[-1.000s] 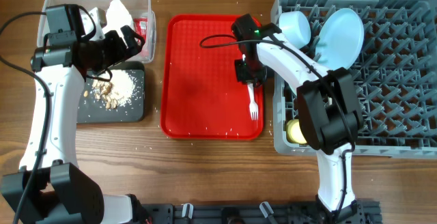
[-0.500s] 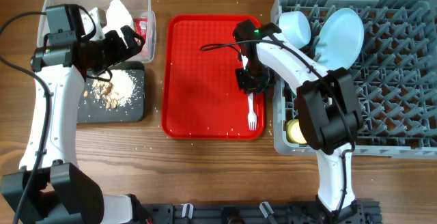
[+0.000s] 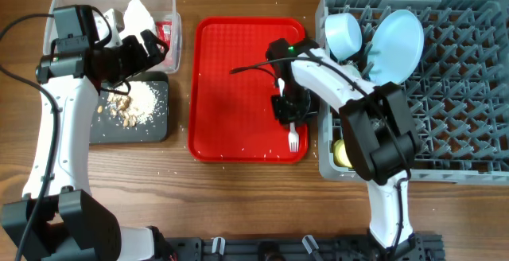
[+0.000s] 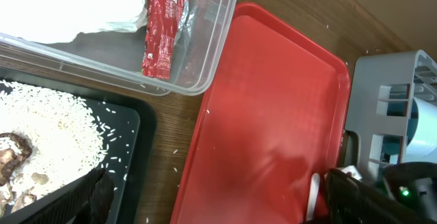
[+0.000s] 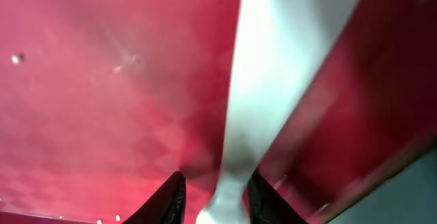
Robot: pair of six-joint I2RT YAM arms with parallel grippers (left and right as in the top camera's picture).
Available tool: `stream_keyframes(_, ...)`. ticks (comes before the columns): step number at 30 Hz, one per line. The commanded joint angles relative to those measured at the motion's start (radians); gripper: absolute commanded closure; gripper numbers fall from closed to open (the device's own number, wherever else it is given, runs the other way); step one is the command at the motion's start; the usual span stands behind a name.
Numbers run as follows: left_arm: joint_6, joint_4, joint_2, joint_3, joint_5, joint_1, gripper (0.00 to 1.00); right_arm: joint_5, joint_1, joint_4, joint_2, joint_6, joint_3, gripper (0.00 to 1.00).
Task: Sort waste into correct bins and load items into the dishwasher rack
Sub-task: 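Reach the right gripper to the white fork and grasp it, then carry the white fork into the rack and release it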
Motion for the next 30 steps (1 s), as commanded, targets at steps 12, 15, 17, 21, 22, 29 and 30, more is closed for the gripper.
stream_keyframes(12,0.017,0.003,-0.004,0.009,-0.006,0.003,0.0,0.023,0.063,0.014,0.038,0.084,-0.042,0.84)
stream_keyframes(15,0.017,0.003,-0.004,0.009,-0.006,0.003,0.0,0.023,0.064,0.029,0.038,0.091,-0.043,0.93)
stream_keyframes(17,0.017,0.003,-0.004,0.009,-0.006,0.003,0.0,0.023,0.063,0.037,0.038,0.09,-0.042,0.96)
stream_keyframes(21,0.017,0.003,-0.004,0.009,-0.006,0.003,0.0,0.023,0.063,0.029,0.034,0.083,-0.012,0.96)
stream_keyframes(22,0.017,0.003,-0.004,0.009,-0.006,0.003,0.0,0.023,0.063,0.02,0.029,0.068,0.006,0.96)
stream_keyframes(29,0.017,0.003,-0.004,0.009,-0.006,0.003,0.0,0.032,0.052,-0.072,-0.098,0.011,0.169,0.96)
stream_keyframes(30,0.017,0.003,-0.004,0.009,-0.006,0.003,0.0,0.038,0.047,-0.098,-0.135,0.011,0.194,0.96)
